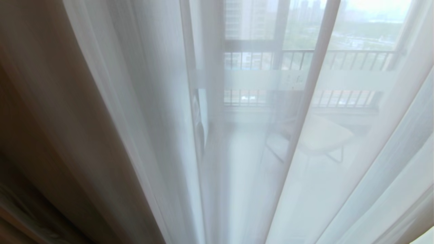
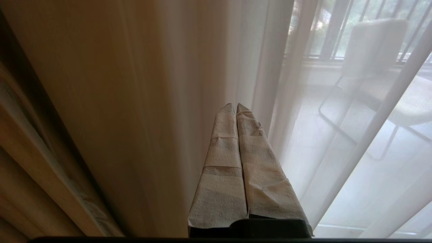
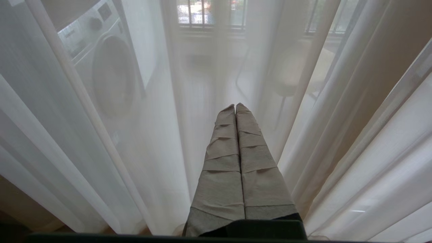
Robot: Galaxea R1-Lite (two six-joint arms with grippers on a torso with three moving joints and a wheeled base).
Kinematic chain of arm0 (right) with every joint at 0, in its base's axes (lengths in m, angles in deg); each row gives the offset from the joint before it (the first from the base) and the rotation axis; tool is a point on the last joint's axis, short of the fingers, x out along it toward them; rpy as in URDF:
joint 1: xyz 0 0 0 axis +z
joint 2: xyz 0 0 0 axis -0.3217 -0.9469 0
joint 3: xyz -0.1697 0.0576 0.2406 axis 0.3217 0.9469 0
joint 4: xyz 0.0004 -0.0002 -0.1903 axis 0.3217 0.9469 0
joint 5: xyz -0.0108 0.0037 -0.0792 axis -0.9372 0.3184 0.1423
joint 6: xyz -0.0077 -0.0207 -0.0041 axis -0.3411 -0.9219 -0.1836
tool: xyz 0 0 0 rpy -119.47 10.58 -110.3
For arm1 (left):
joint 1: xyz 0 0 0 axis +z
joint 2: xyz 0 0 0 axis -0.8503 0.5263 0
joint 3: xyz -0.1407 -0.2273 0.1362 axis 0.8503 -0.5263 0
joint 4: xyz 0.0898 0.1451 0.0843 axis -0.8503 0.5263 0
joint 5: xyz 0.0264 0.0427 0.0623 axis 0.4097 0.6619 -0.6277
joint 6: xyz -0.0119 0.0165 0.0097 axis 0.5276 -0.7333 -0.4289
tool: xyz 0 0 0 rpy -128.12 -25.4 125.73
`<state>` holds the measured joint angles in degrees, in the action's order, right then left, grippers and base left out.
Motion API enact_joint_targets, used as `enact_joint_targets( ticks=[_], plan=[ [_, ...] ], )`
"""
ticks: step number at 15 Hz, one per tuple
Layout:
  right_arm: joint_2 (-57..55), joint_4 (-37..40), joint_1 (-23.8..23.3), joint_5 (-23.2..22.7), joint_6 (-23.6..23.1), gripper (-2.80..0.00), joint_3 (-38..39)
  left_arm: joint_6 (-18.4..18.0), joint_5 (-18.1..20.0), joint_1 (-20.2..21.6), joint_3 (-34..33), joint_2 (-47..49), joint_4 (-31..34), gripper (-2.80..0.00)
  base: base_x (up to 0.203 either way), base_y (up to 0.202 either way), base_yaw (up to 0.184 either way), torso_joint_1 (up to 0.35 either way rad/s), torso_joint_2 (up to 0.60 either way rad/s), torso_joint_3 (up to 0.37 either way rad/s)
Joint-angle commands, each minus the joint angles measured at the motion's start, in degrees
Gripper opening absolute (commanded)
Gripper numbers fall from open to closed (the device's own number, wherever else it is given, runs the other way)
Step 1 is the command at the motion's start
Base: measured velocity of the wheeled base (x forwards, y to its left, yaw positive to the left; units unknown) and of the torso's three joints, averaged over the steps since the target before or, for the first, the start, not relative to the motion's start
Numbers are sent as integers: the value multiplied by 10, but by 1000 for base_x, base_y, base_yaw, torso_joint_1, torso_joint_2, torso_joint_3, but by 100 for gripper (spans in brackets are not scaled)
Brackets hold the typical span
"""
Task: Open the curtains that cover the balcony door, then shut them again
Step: Close the outer curtains on both sides
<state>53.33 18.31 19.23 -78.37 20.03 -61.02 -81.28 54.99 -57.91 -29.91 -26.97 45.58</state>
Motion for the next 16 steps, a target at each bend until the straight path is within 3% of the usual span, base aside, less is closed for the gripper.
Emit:
enact_joint_targets(
  ticks=[1, 16],
  plan=[
    [0, 0, 0, 0, 0, -280, 0, 0, -1, -1, 0, 0, 0, -280, 0, 0, 0, 0, 0, 0],
    [0, 0, 0, 0, 0, -280, 0, 0, -1, 0, 0, 0, 1, -280, 0, 0, 0, 0, 0, 0]
  ],
)
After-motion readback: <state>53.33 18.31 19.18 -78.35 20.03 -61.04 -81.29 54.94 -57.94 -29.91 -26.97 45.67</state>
